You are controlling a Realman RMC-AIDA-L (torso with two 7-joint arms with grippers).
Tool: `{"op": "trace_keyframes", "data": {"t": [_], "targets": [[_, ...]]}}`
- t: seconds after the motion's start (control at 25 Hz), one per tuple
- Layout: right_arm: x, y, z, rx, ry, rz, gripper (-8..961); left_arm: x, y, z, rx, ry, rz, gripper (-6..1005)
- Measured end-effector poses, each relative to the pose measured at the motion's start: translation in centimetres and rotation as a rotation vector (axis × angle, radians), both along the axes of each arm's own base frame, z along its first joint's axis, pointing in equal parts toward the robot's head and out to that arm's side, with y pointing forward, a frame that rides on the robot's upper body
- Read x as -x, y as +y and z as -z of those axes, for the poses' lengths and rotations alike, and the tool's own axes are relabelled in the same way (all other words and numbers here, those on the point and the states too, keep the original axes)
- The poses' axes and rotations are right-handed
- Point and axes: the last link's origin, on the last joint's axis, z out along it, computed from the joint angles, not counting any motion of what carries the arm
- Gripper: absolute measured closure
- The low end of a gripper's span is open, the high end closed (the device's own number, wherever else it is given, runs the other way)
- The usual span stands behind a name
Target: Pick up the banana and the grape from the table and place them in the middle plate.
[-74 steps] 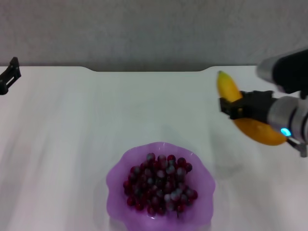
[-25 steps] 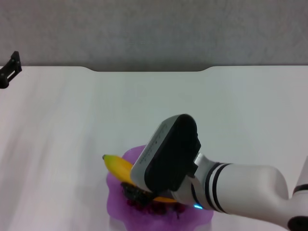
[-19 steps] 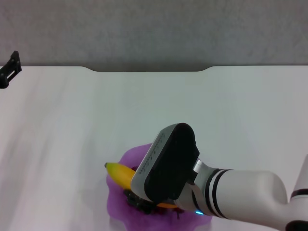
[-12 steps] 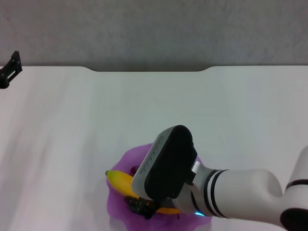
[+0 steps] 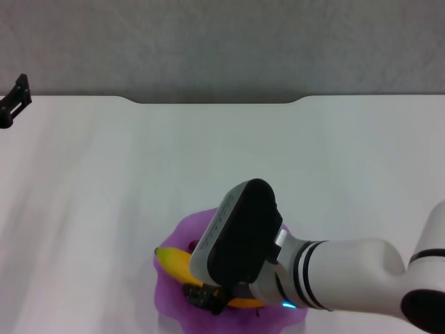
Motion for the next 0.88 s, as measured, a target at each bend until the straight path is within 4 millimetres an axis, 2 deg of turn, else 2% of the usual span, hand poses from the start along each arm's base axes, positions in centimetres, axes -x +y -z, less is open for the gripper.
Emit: {"op": "trace_keyframes", "data": {"t": [0.44,0.64,0.88], "targets": [[0.0,0.2,-0.2,-0.008,0.006,0.009,389,0.0,0.0,0.0,0.000,0.002,0.000,122],[0.8,0.5,-0.7,-0.031,0.043,-0.015,386,0.1,-0.1,0.0,0.000,0.003,-0.002,122],[2.1,3.0,-3.6,-0.162,0.129,-0.061,384,-0.6,-0.1,0.5,0.014,-0.001,0.020,122]]}}
